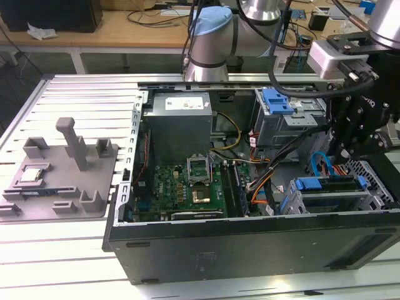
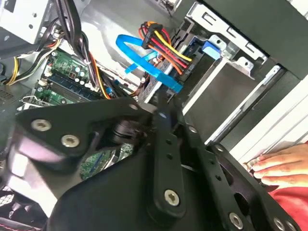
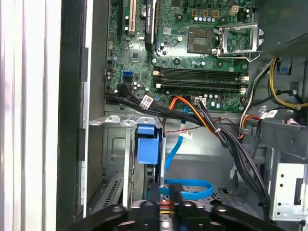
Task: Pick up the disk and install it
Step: 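Insert the second disk wire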
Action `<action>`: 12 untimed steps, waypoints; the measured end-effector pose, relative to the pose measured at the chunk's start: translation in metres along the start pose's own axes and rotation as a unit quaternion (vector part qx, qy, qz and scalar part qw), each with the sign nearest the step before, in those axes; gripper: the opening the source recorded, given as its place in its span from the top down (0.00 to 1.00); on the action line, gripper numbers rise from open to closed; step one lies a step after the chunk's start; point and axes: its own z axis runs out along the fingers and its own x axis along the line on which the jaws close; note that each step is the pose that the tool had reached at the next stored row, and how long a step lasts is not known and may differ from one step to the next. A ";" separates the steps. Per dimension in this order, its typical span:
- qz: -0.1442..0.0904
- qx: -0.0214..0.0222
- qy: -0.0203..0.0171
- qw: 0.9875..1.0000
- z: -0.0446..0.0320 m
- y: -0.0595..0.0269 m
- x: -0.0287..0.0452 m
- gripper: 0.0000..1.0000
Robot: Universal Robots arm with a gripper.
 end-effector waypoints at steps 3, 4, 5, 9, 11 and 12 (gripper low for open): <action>0.001 0.002 0.001 1.000 -0.0020 0.0088 -0.0051 0.89; 0.001 0.003 0.001 1.000 -0.0022 0.0102 -0.0058 0.89; 0.001 0.003 0.001 1.000 -0.0022 0.0112 -0.0064 0.89; 0.001 0.003 0.001 1.000 -0.0023 0.0123 -0.0078 0.89; 0.001 0.004 0.001 1.000 -0.0023 0.0130 -0.0079 0.89; 0.001 0.004 0.001 1.000 -0.0023 0.0134 -0.0079 0.89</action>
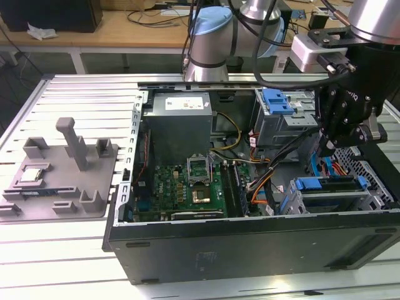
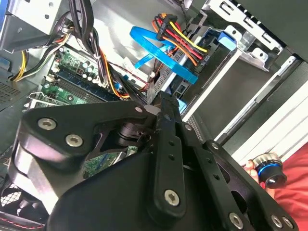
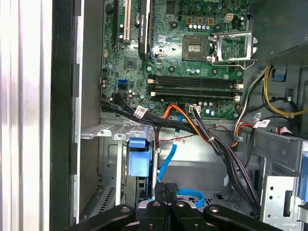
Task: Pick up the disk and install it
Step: 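Insert the second disk wire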
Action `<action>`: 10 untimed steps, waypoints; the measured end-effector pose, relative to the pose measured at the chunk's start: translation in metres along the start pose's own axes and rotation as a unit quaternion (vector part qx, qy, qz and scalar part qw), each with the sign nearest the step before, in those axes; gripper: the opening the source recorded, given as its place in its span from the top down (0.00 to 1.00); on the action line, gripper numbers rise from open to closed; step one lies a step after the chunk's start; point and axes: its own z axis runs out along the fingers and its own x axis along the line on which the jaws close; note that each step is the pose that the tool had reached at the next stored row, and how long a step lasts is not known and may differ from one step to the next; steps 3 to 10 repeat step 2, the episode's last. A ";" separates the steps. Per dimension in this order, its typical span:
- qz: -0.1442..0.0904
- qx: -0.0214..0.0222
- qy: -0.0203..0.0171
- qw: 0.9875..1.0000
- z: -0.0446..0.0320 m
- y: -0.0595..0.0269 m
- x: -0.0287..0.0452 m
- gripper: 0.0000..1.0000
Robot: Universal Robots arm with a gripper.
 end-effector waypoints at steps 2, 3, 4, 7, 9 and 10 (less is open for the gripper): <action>0.000 0.000 0.000 1.000 0.0000 0.0001 0.0000 0.89; 0.000 0.000 0.000 1.000 0.0000 0.0001 0.0000 0.89; 0.000 0.000 0.000 1.000 0.0000 0.0001 0.0000 0.89; 0.000 0.000 0.000 1.000 0.0000 0.0001 0.0000 0.89; 0.000 0.000 0.000 1.000 0.0000 0.0001 0.0000 0.89; 0.000 0.000 0.000 1.000 0.0000 0.0001 0.0000 0.89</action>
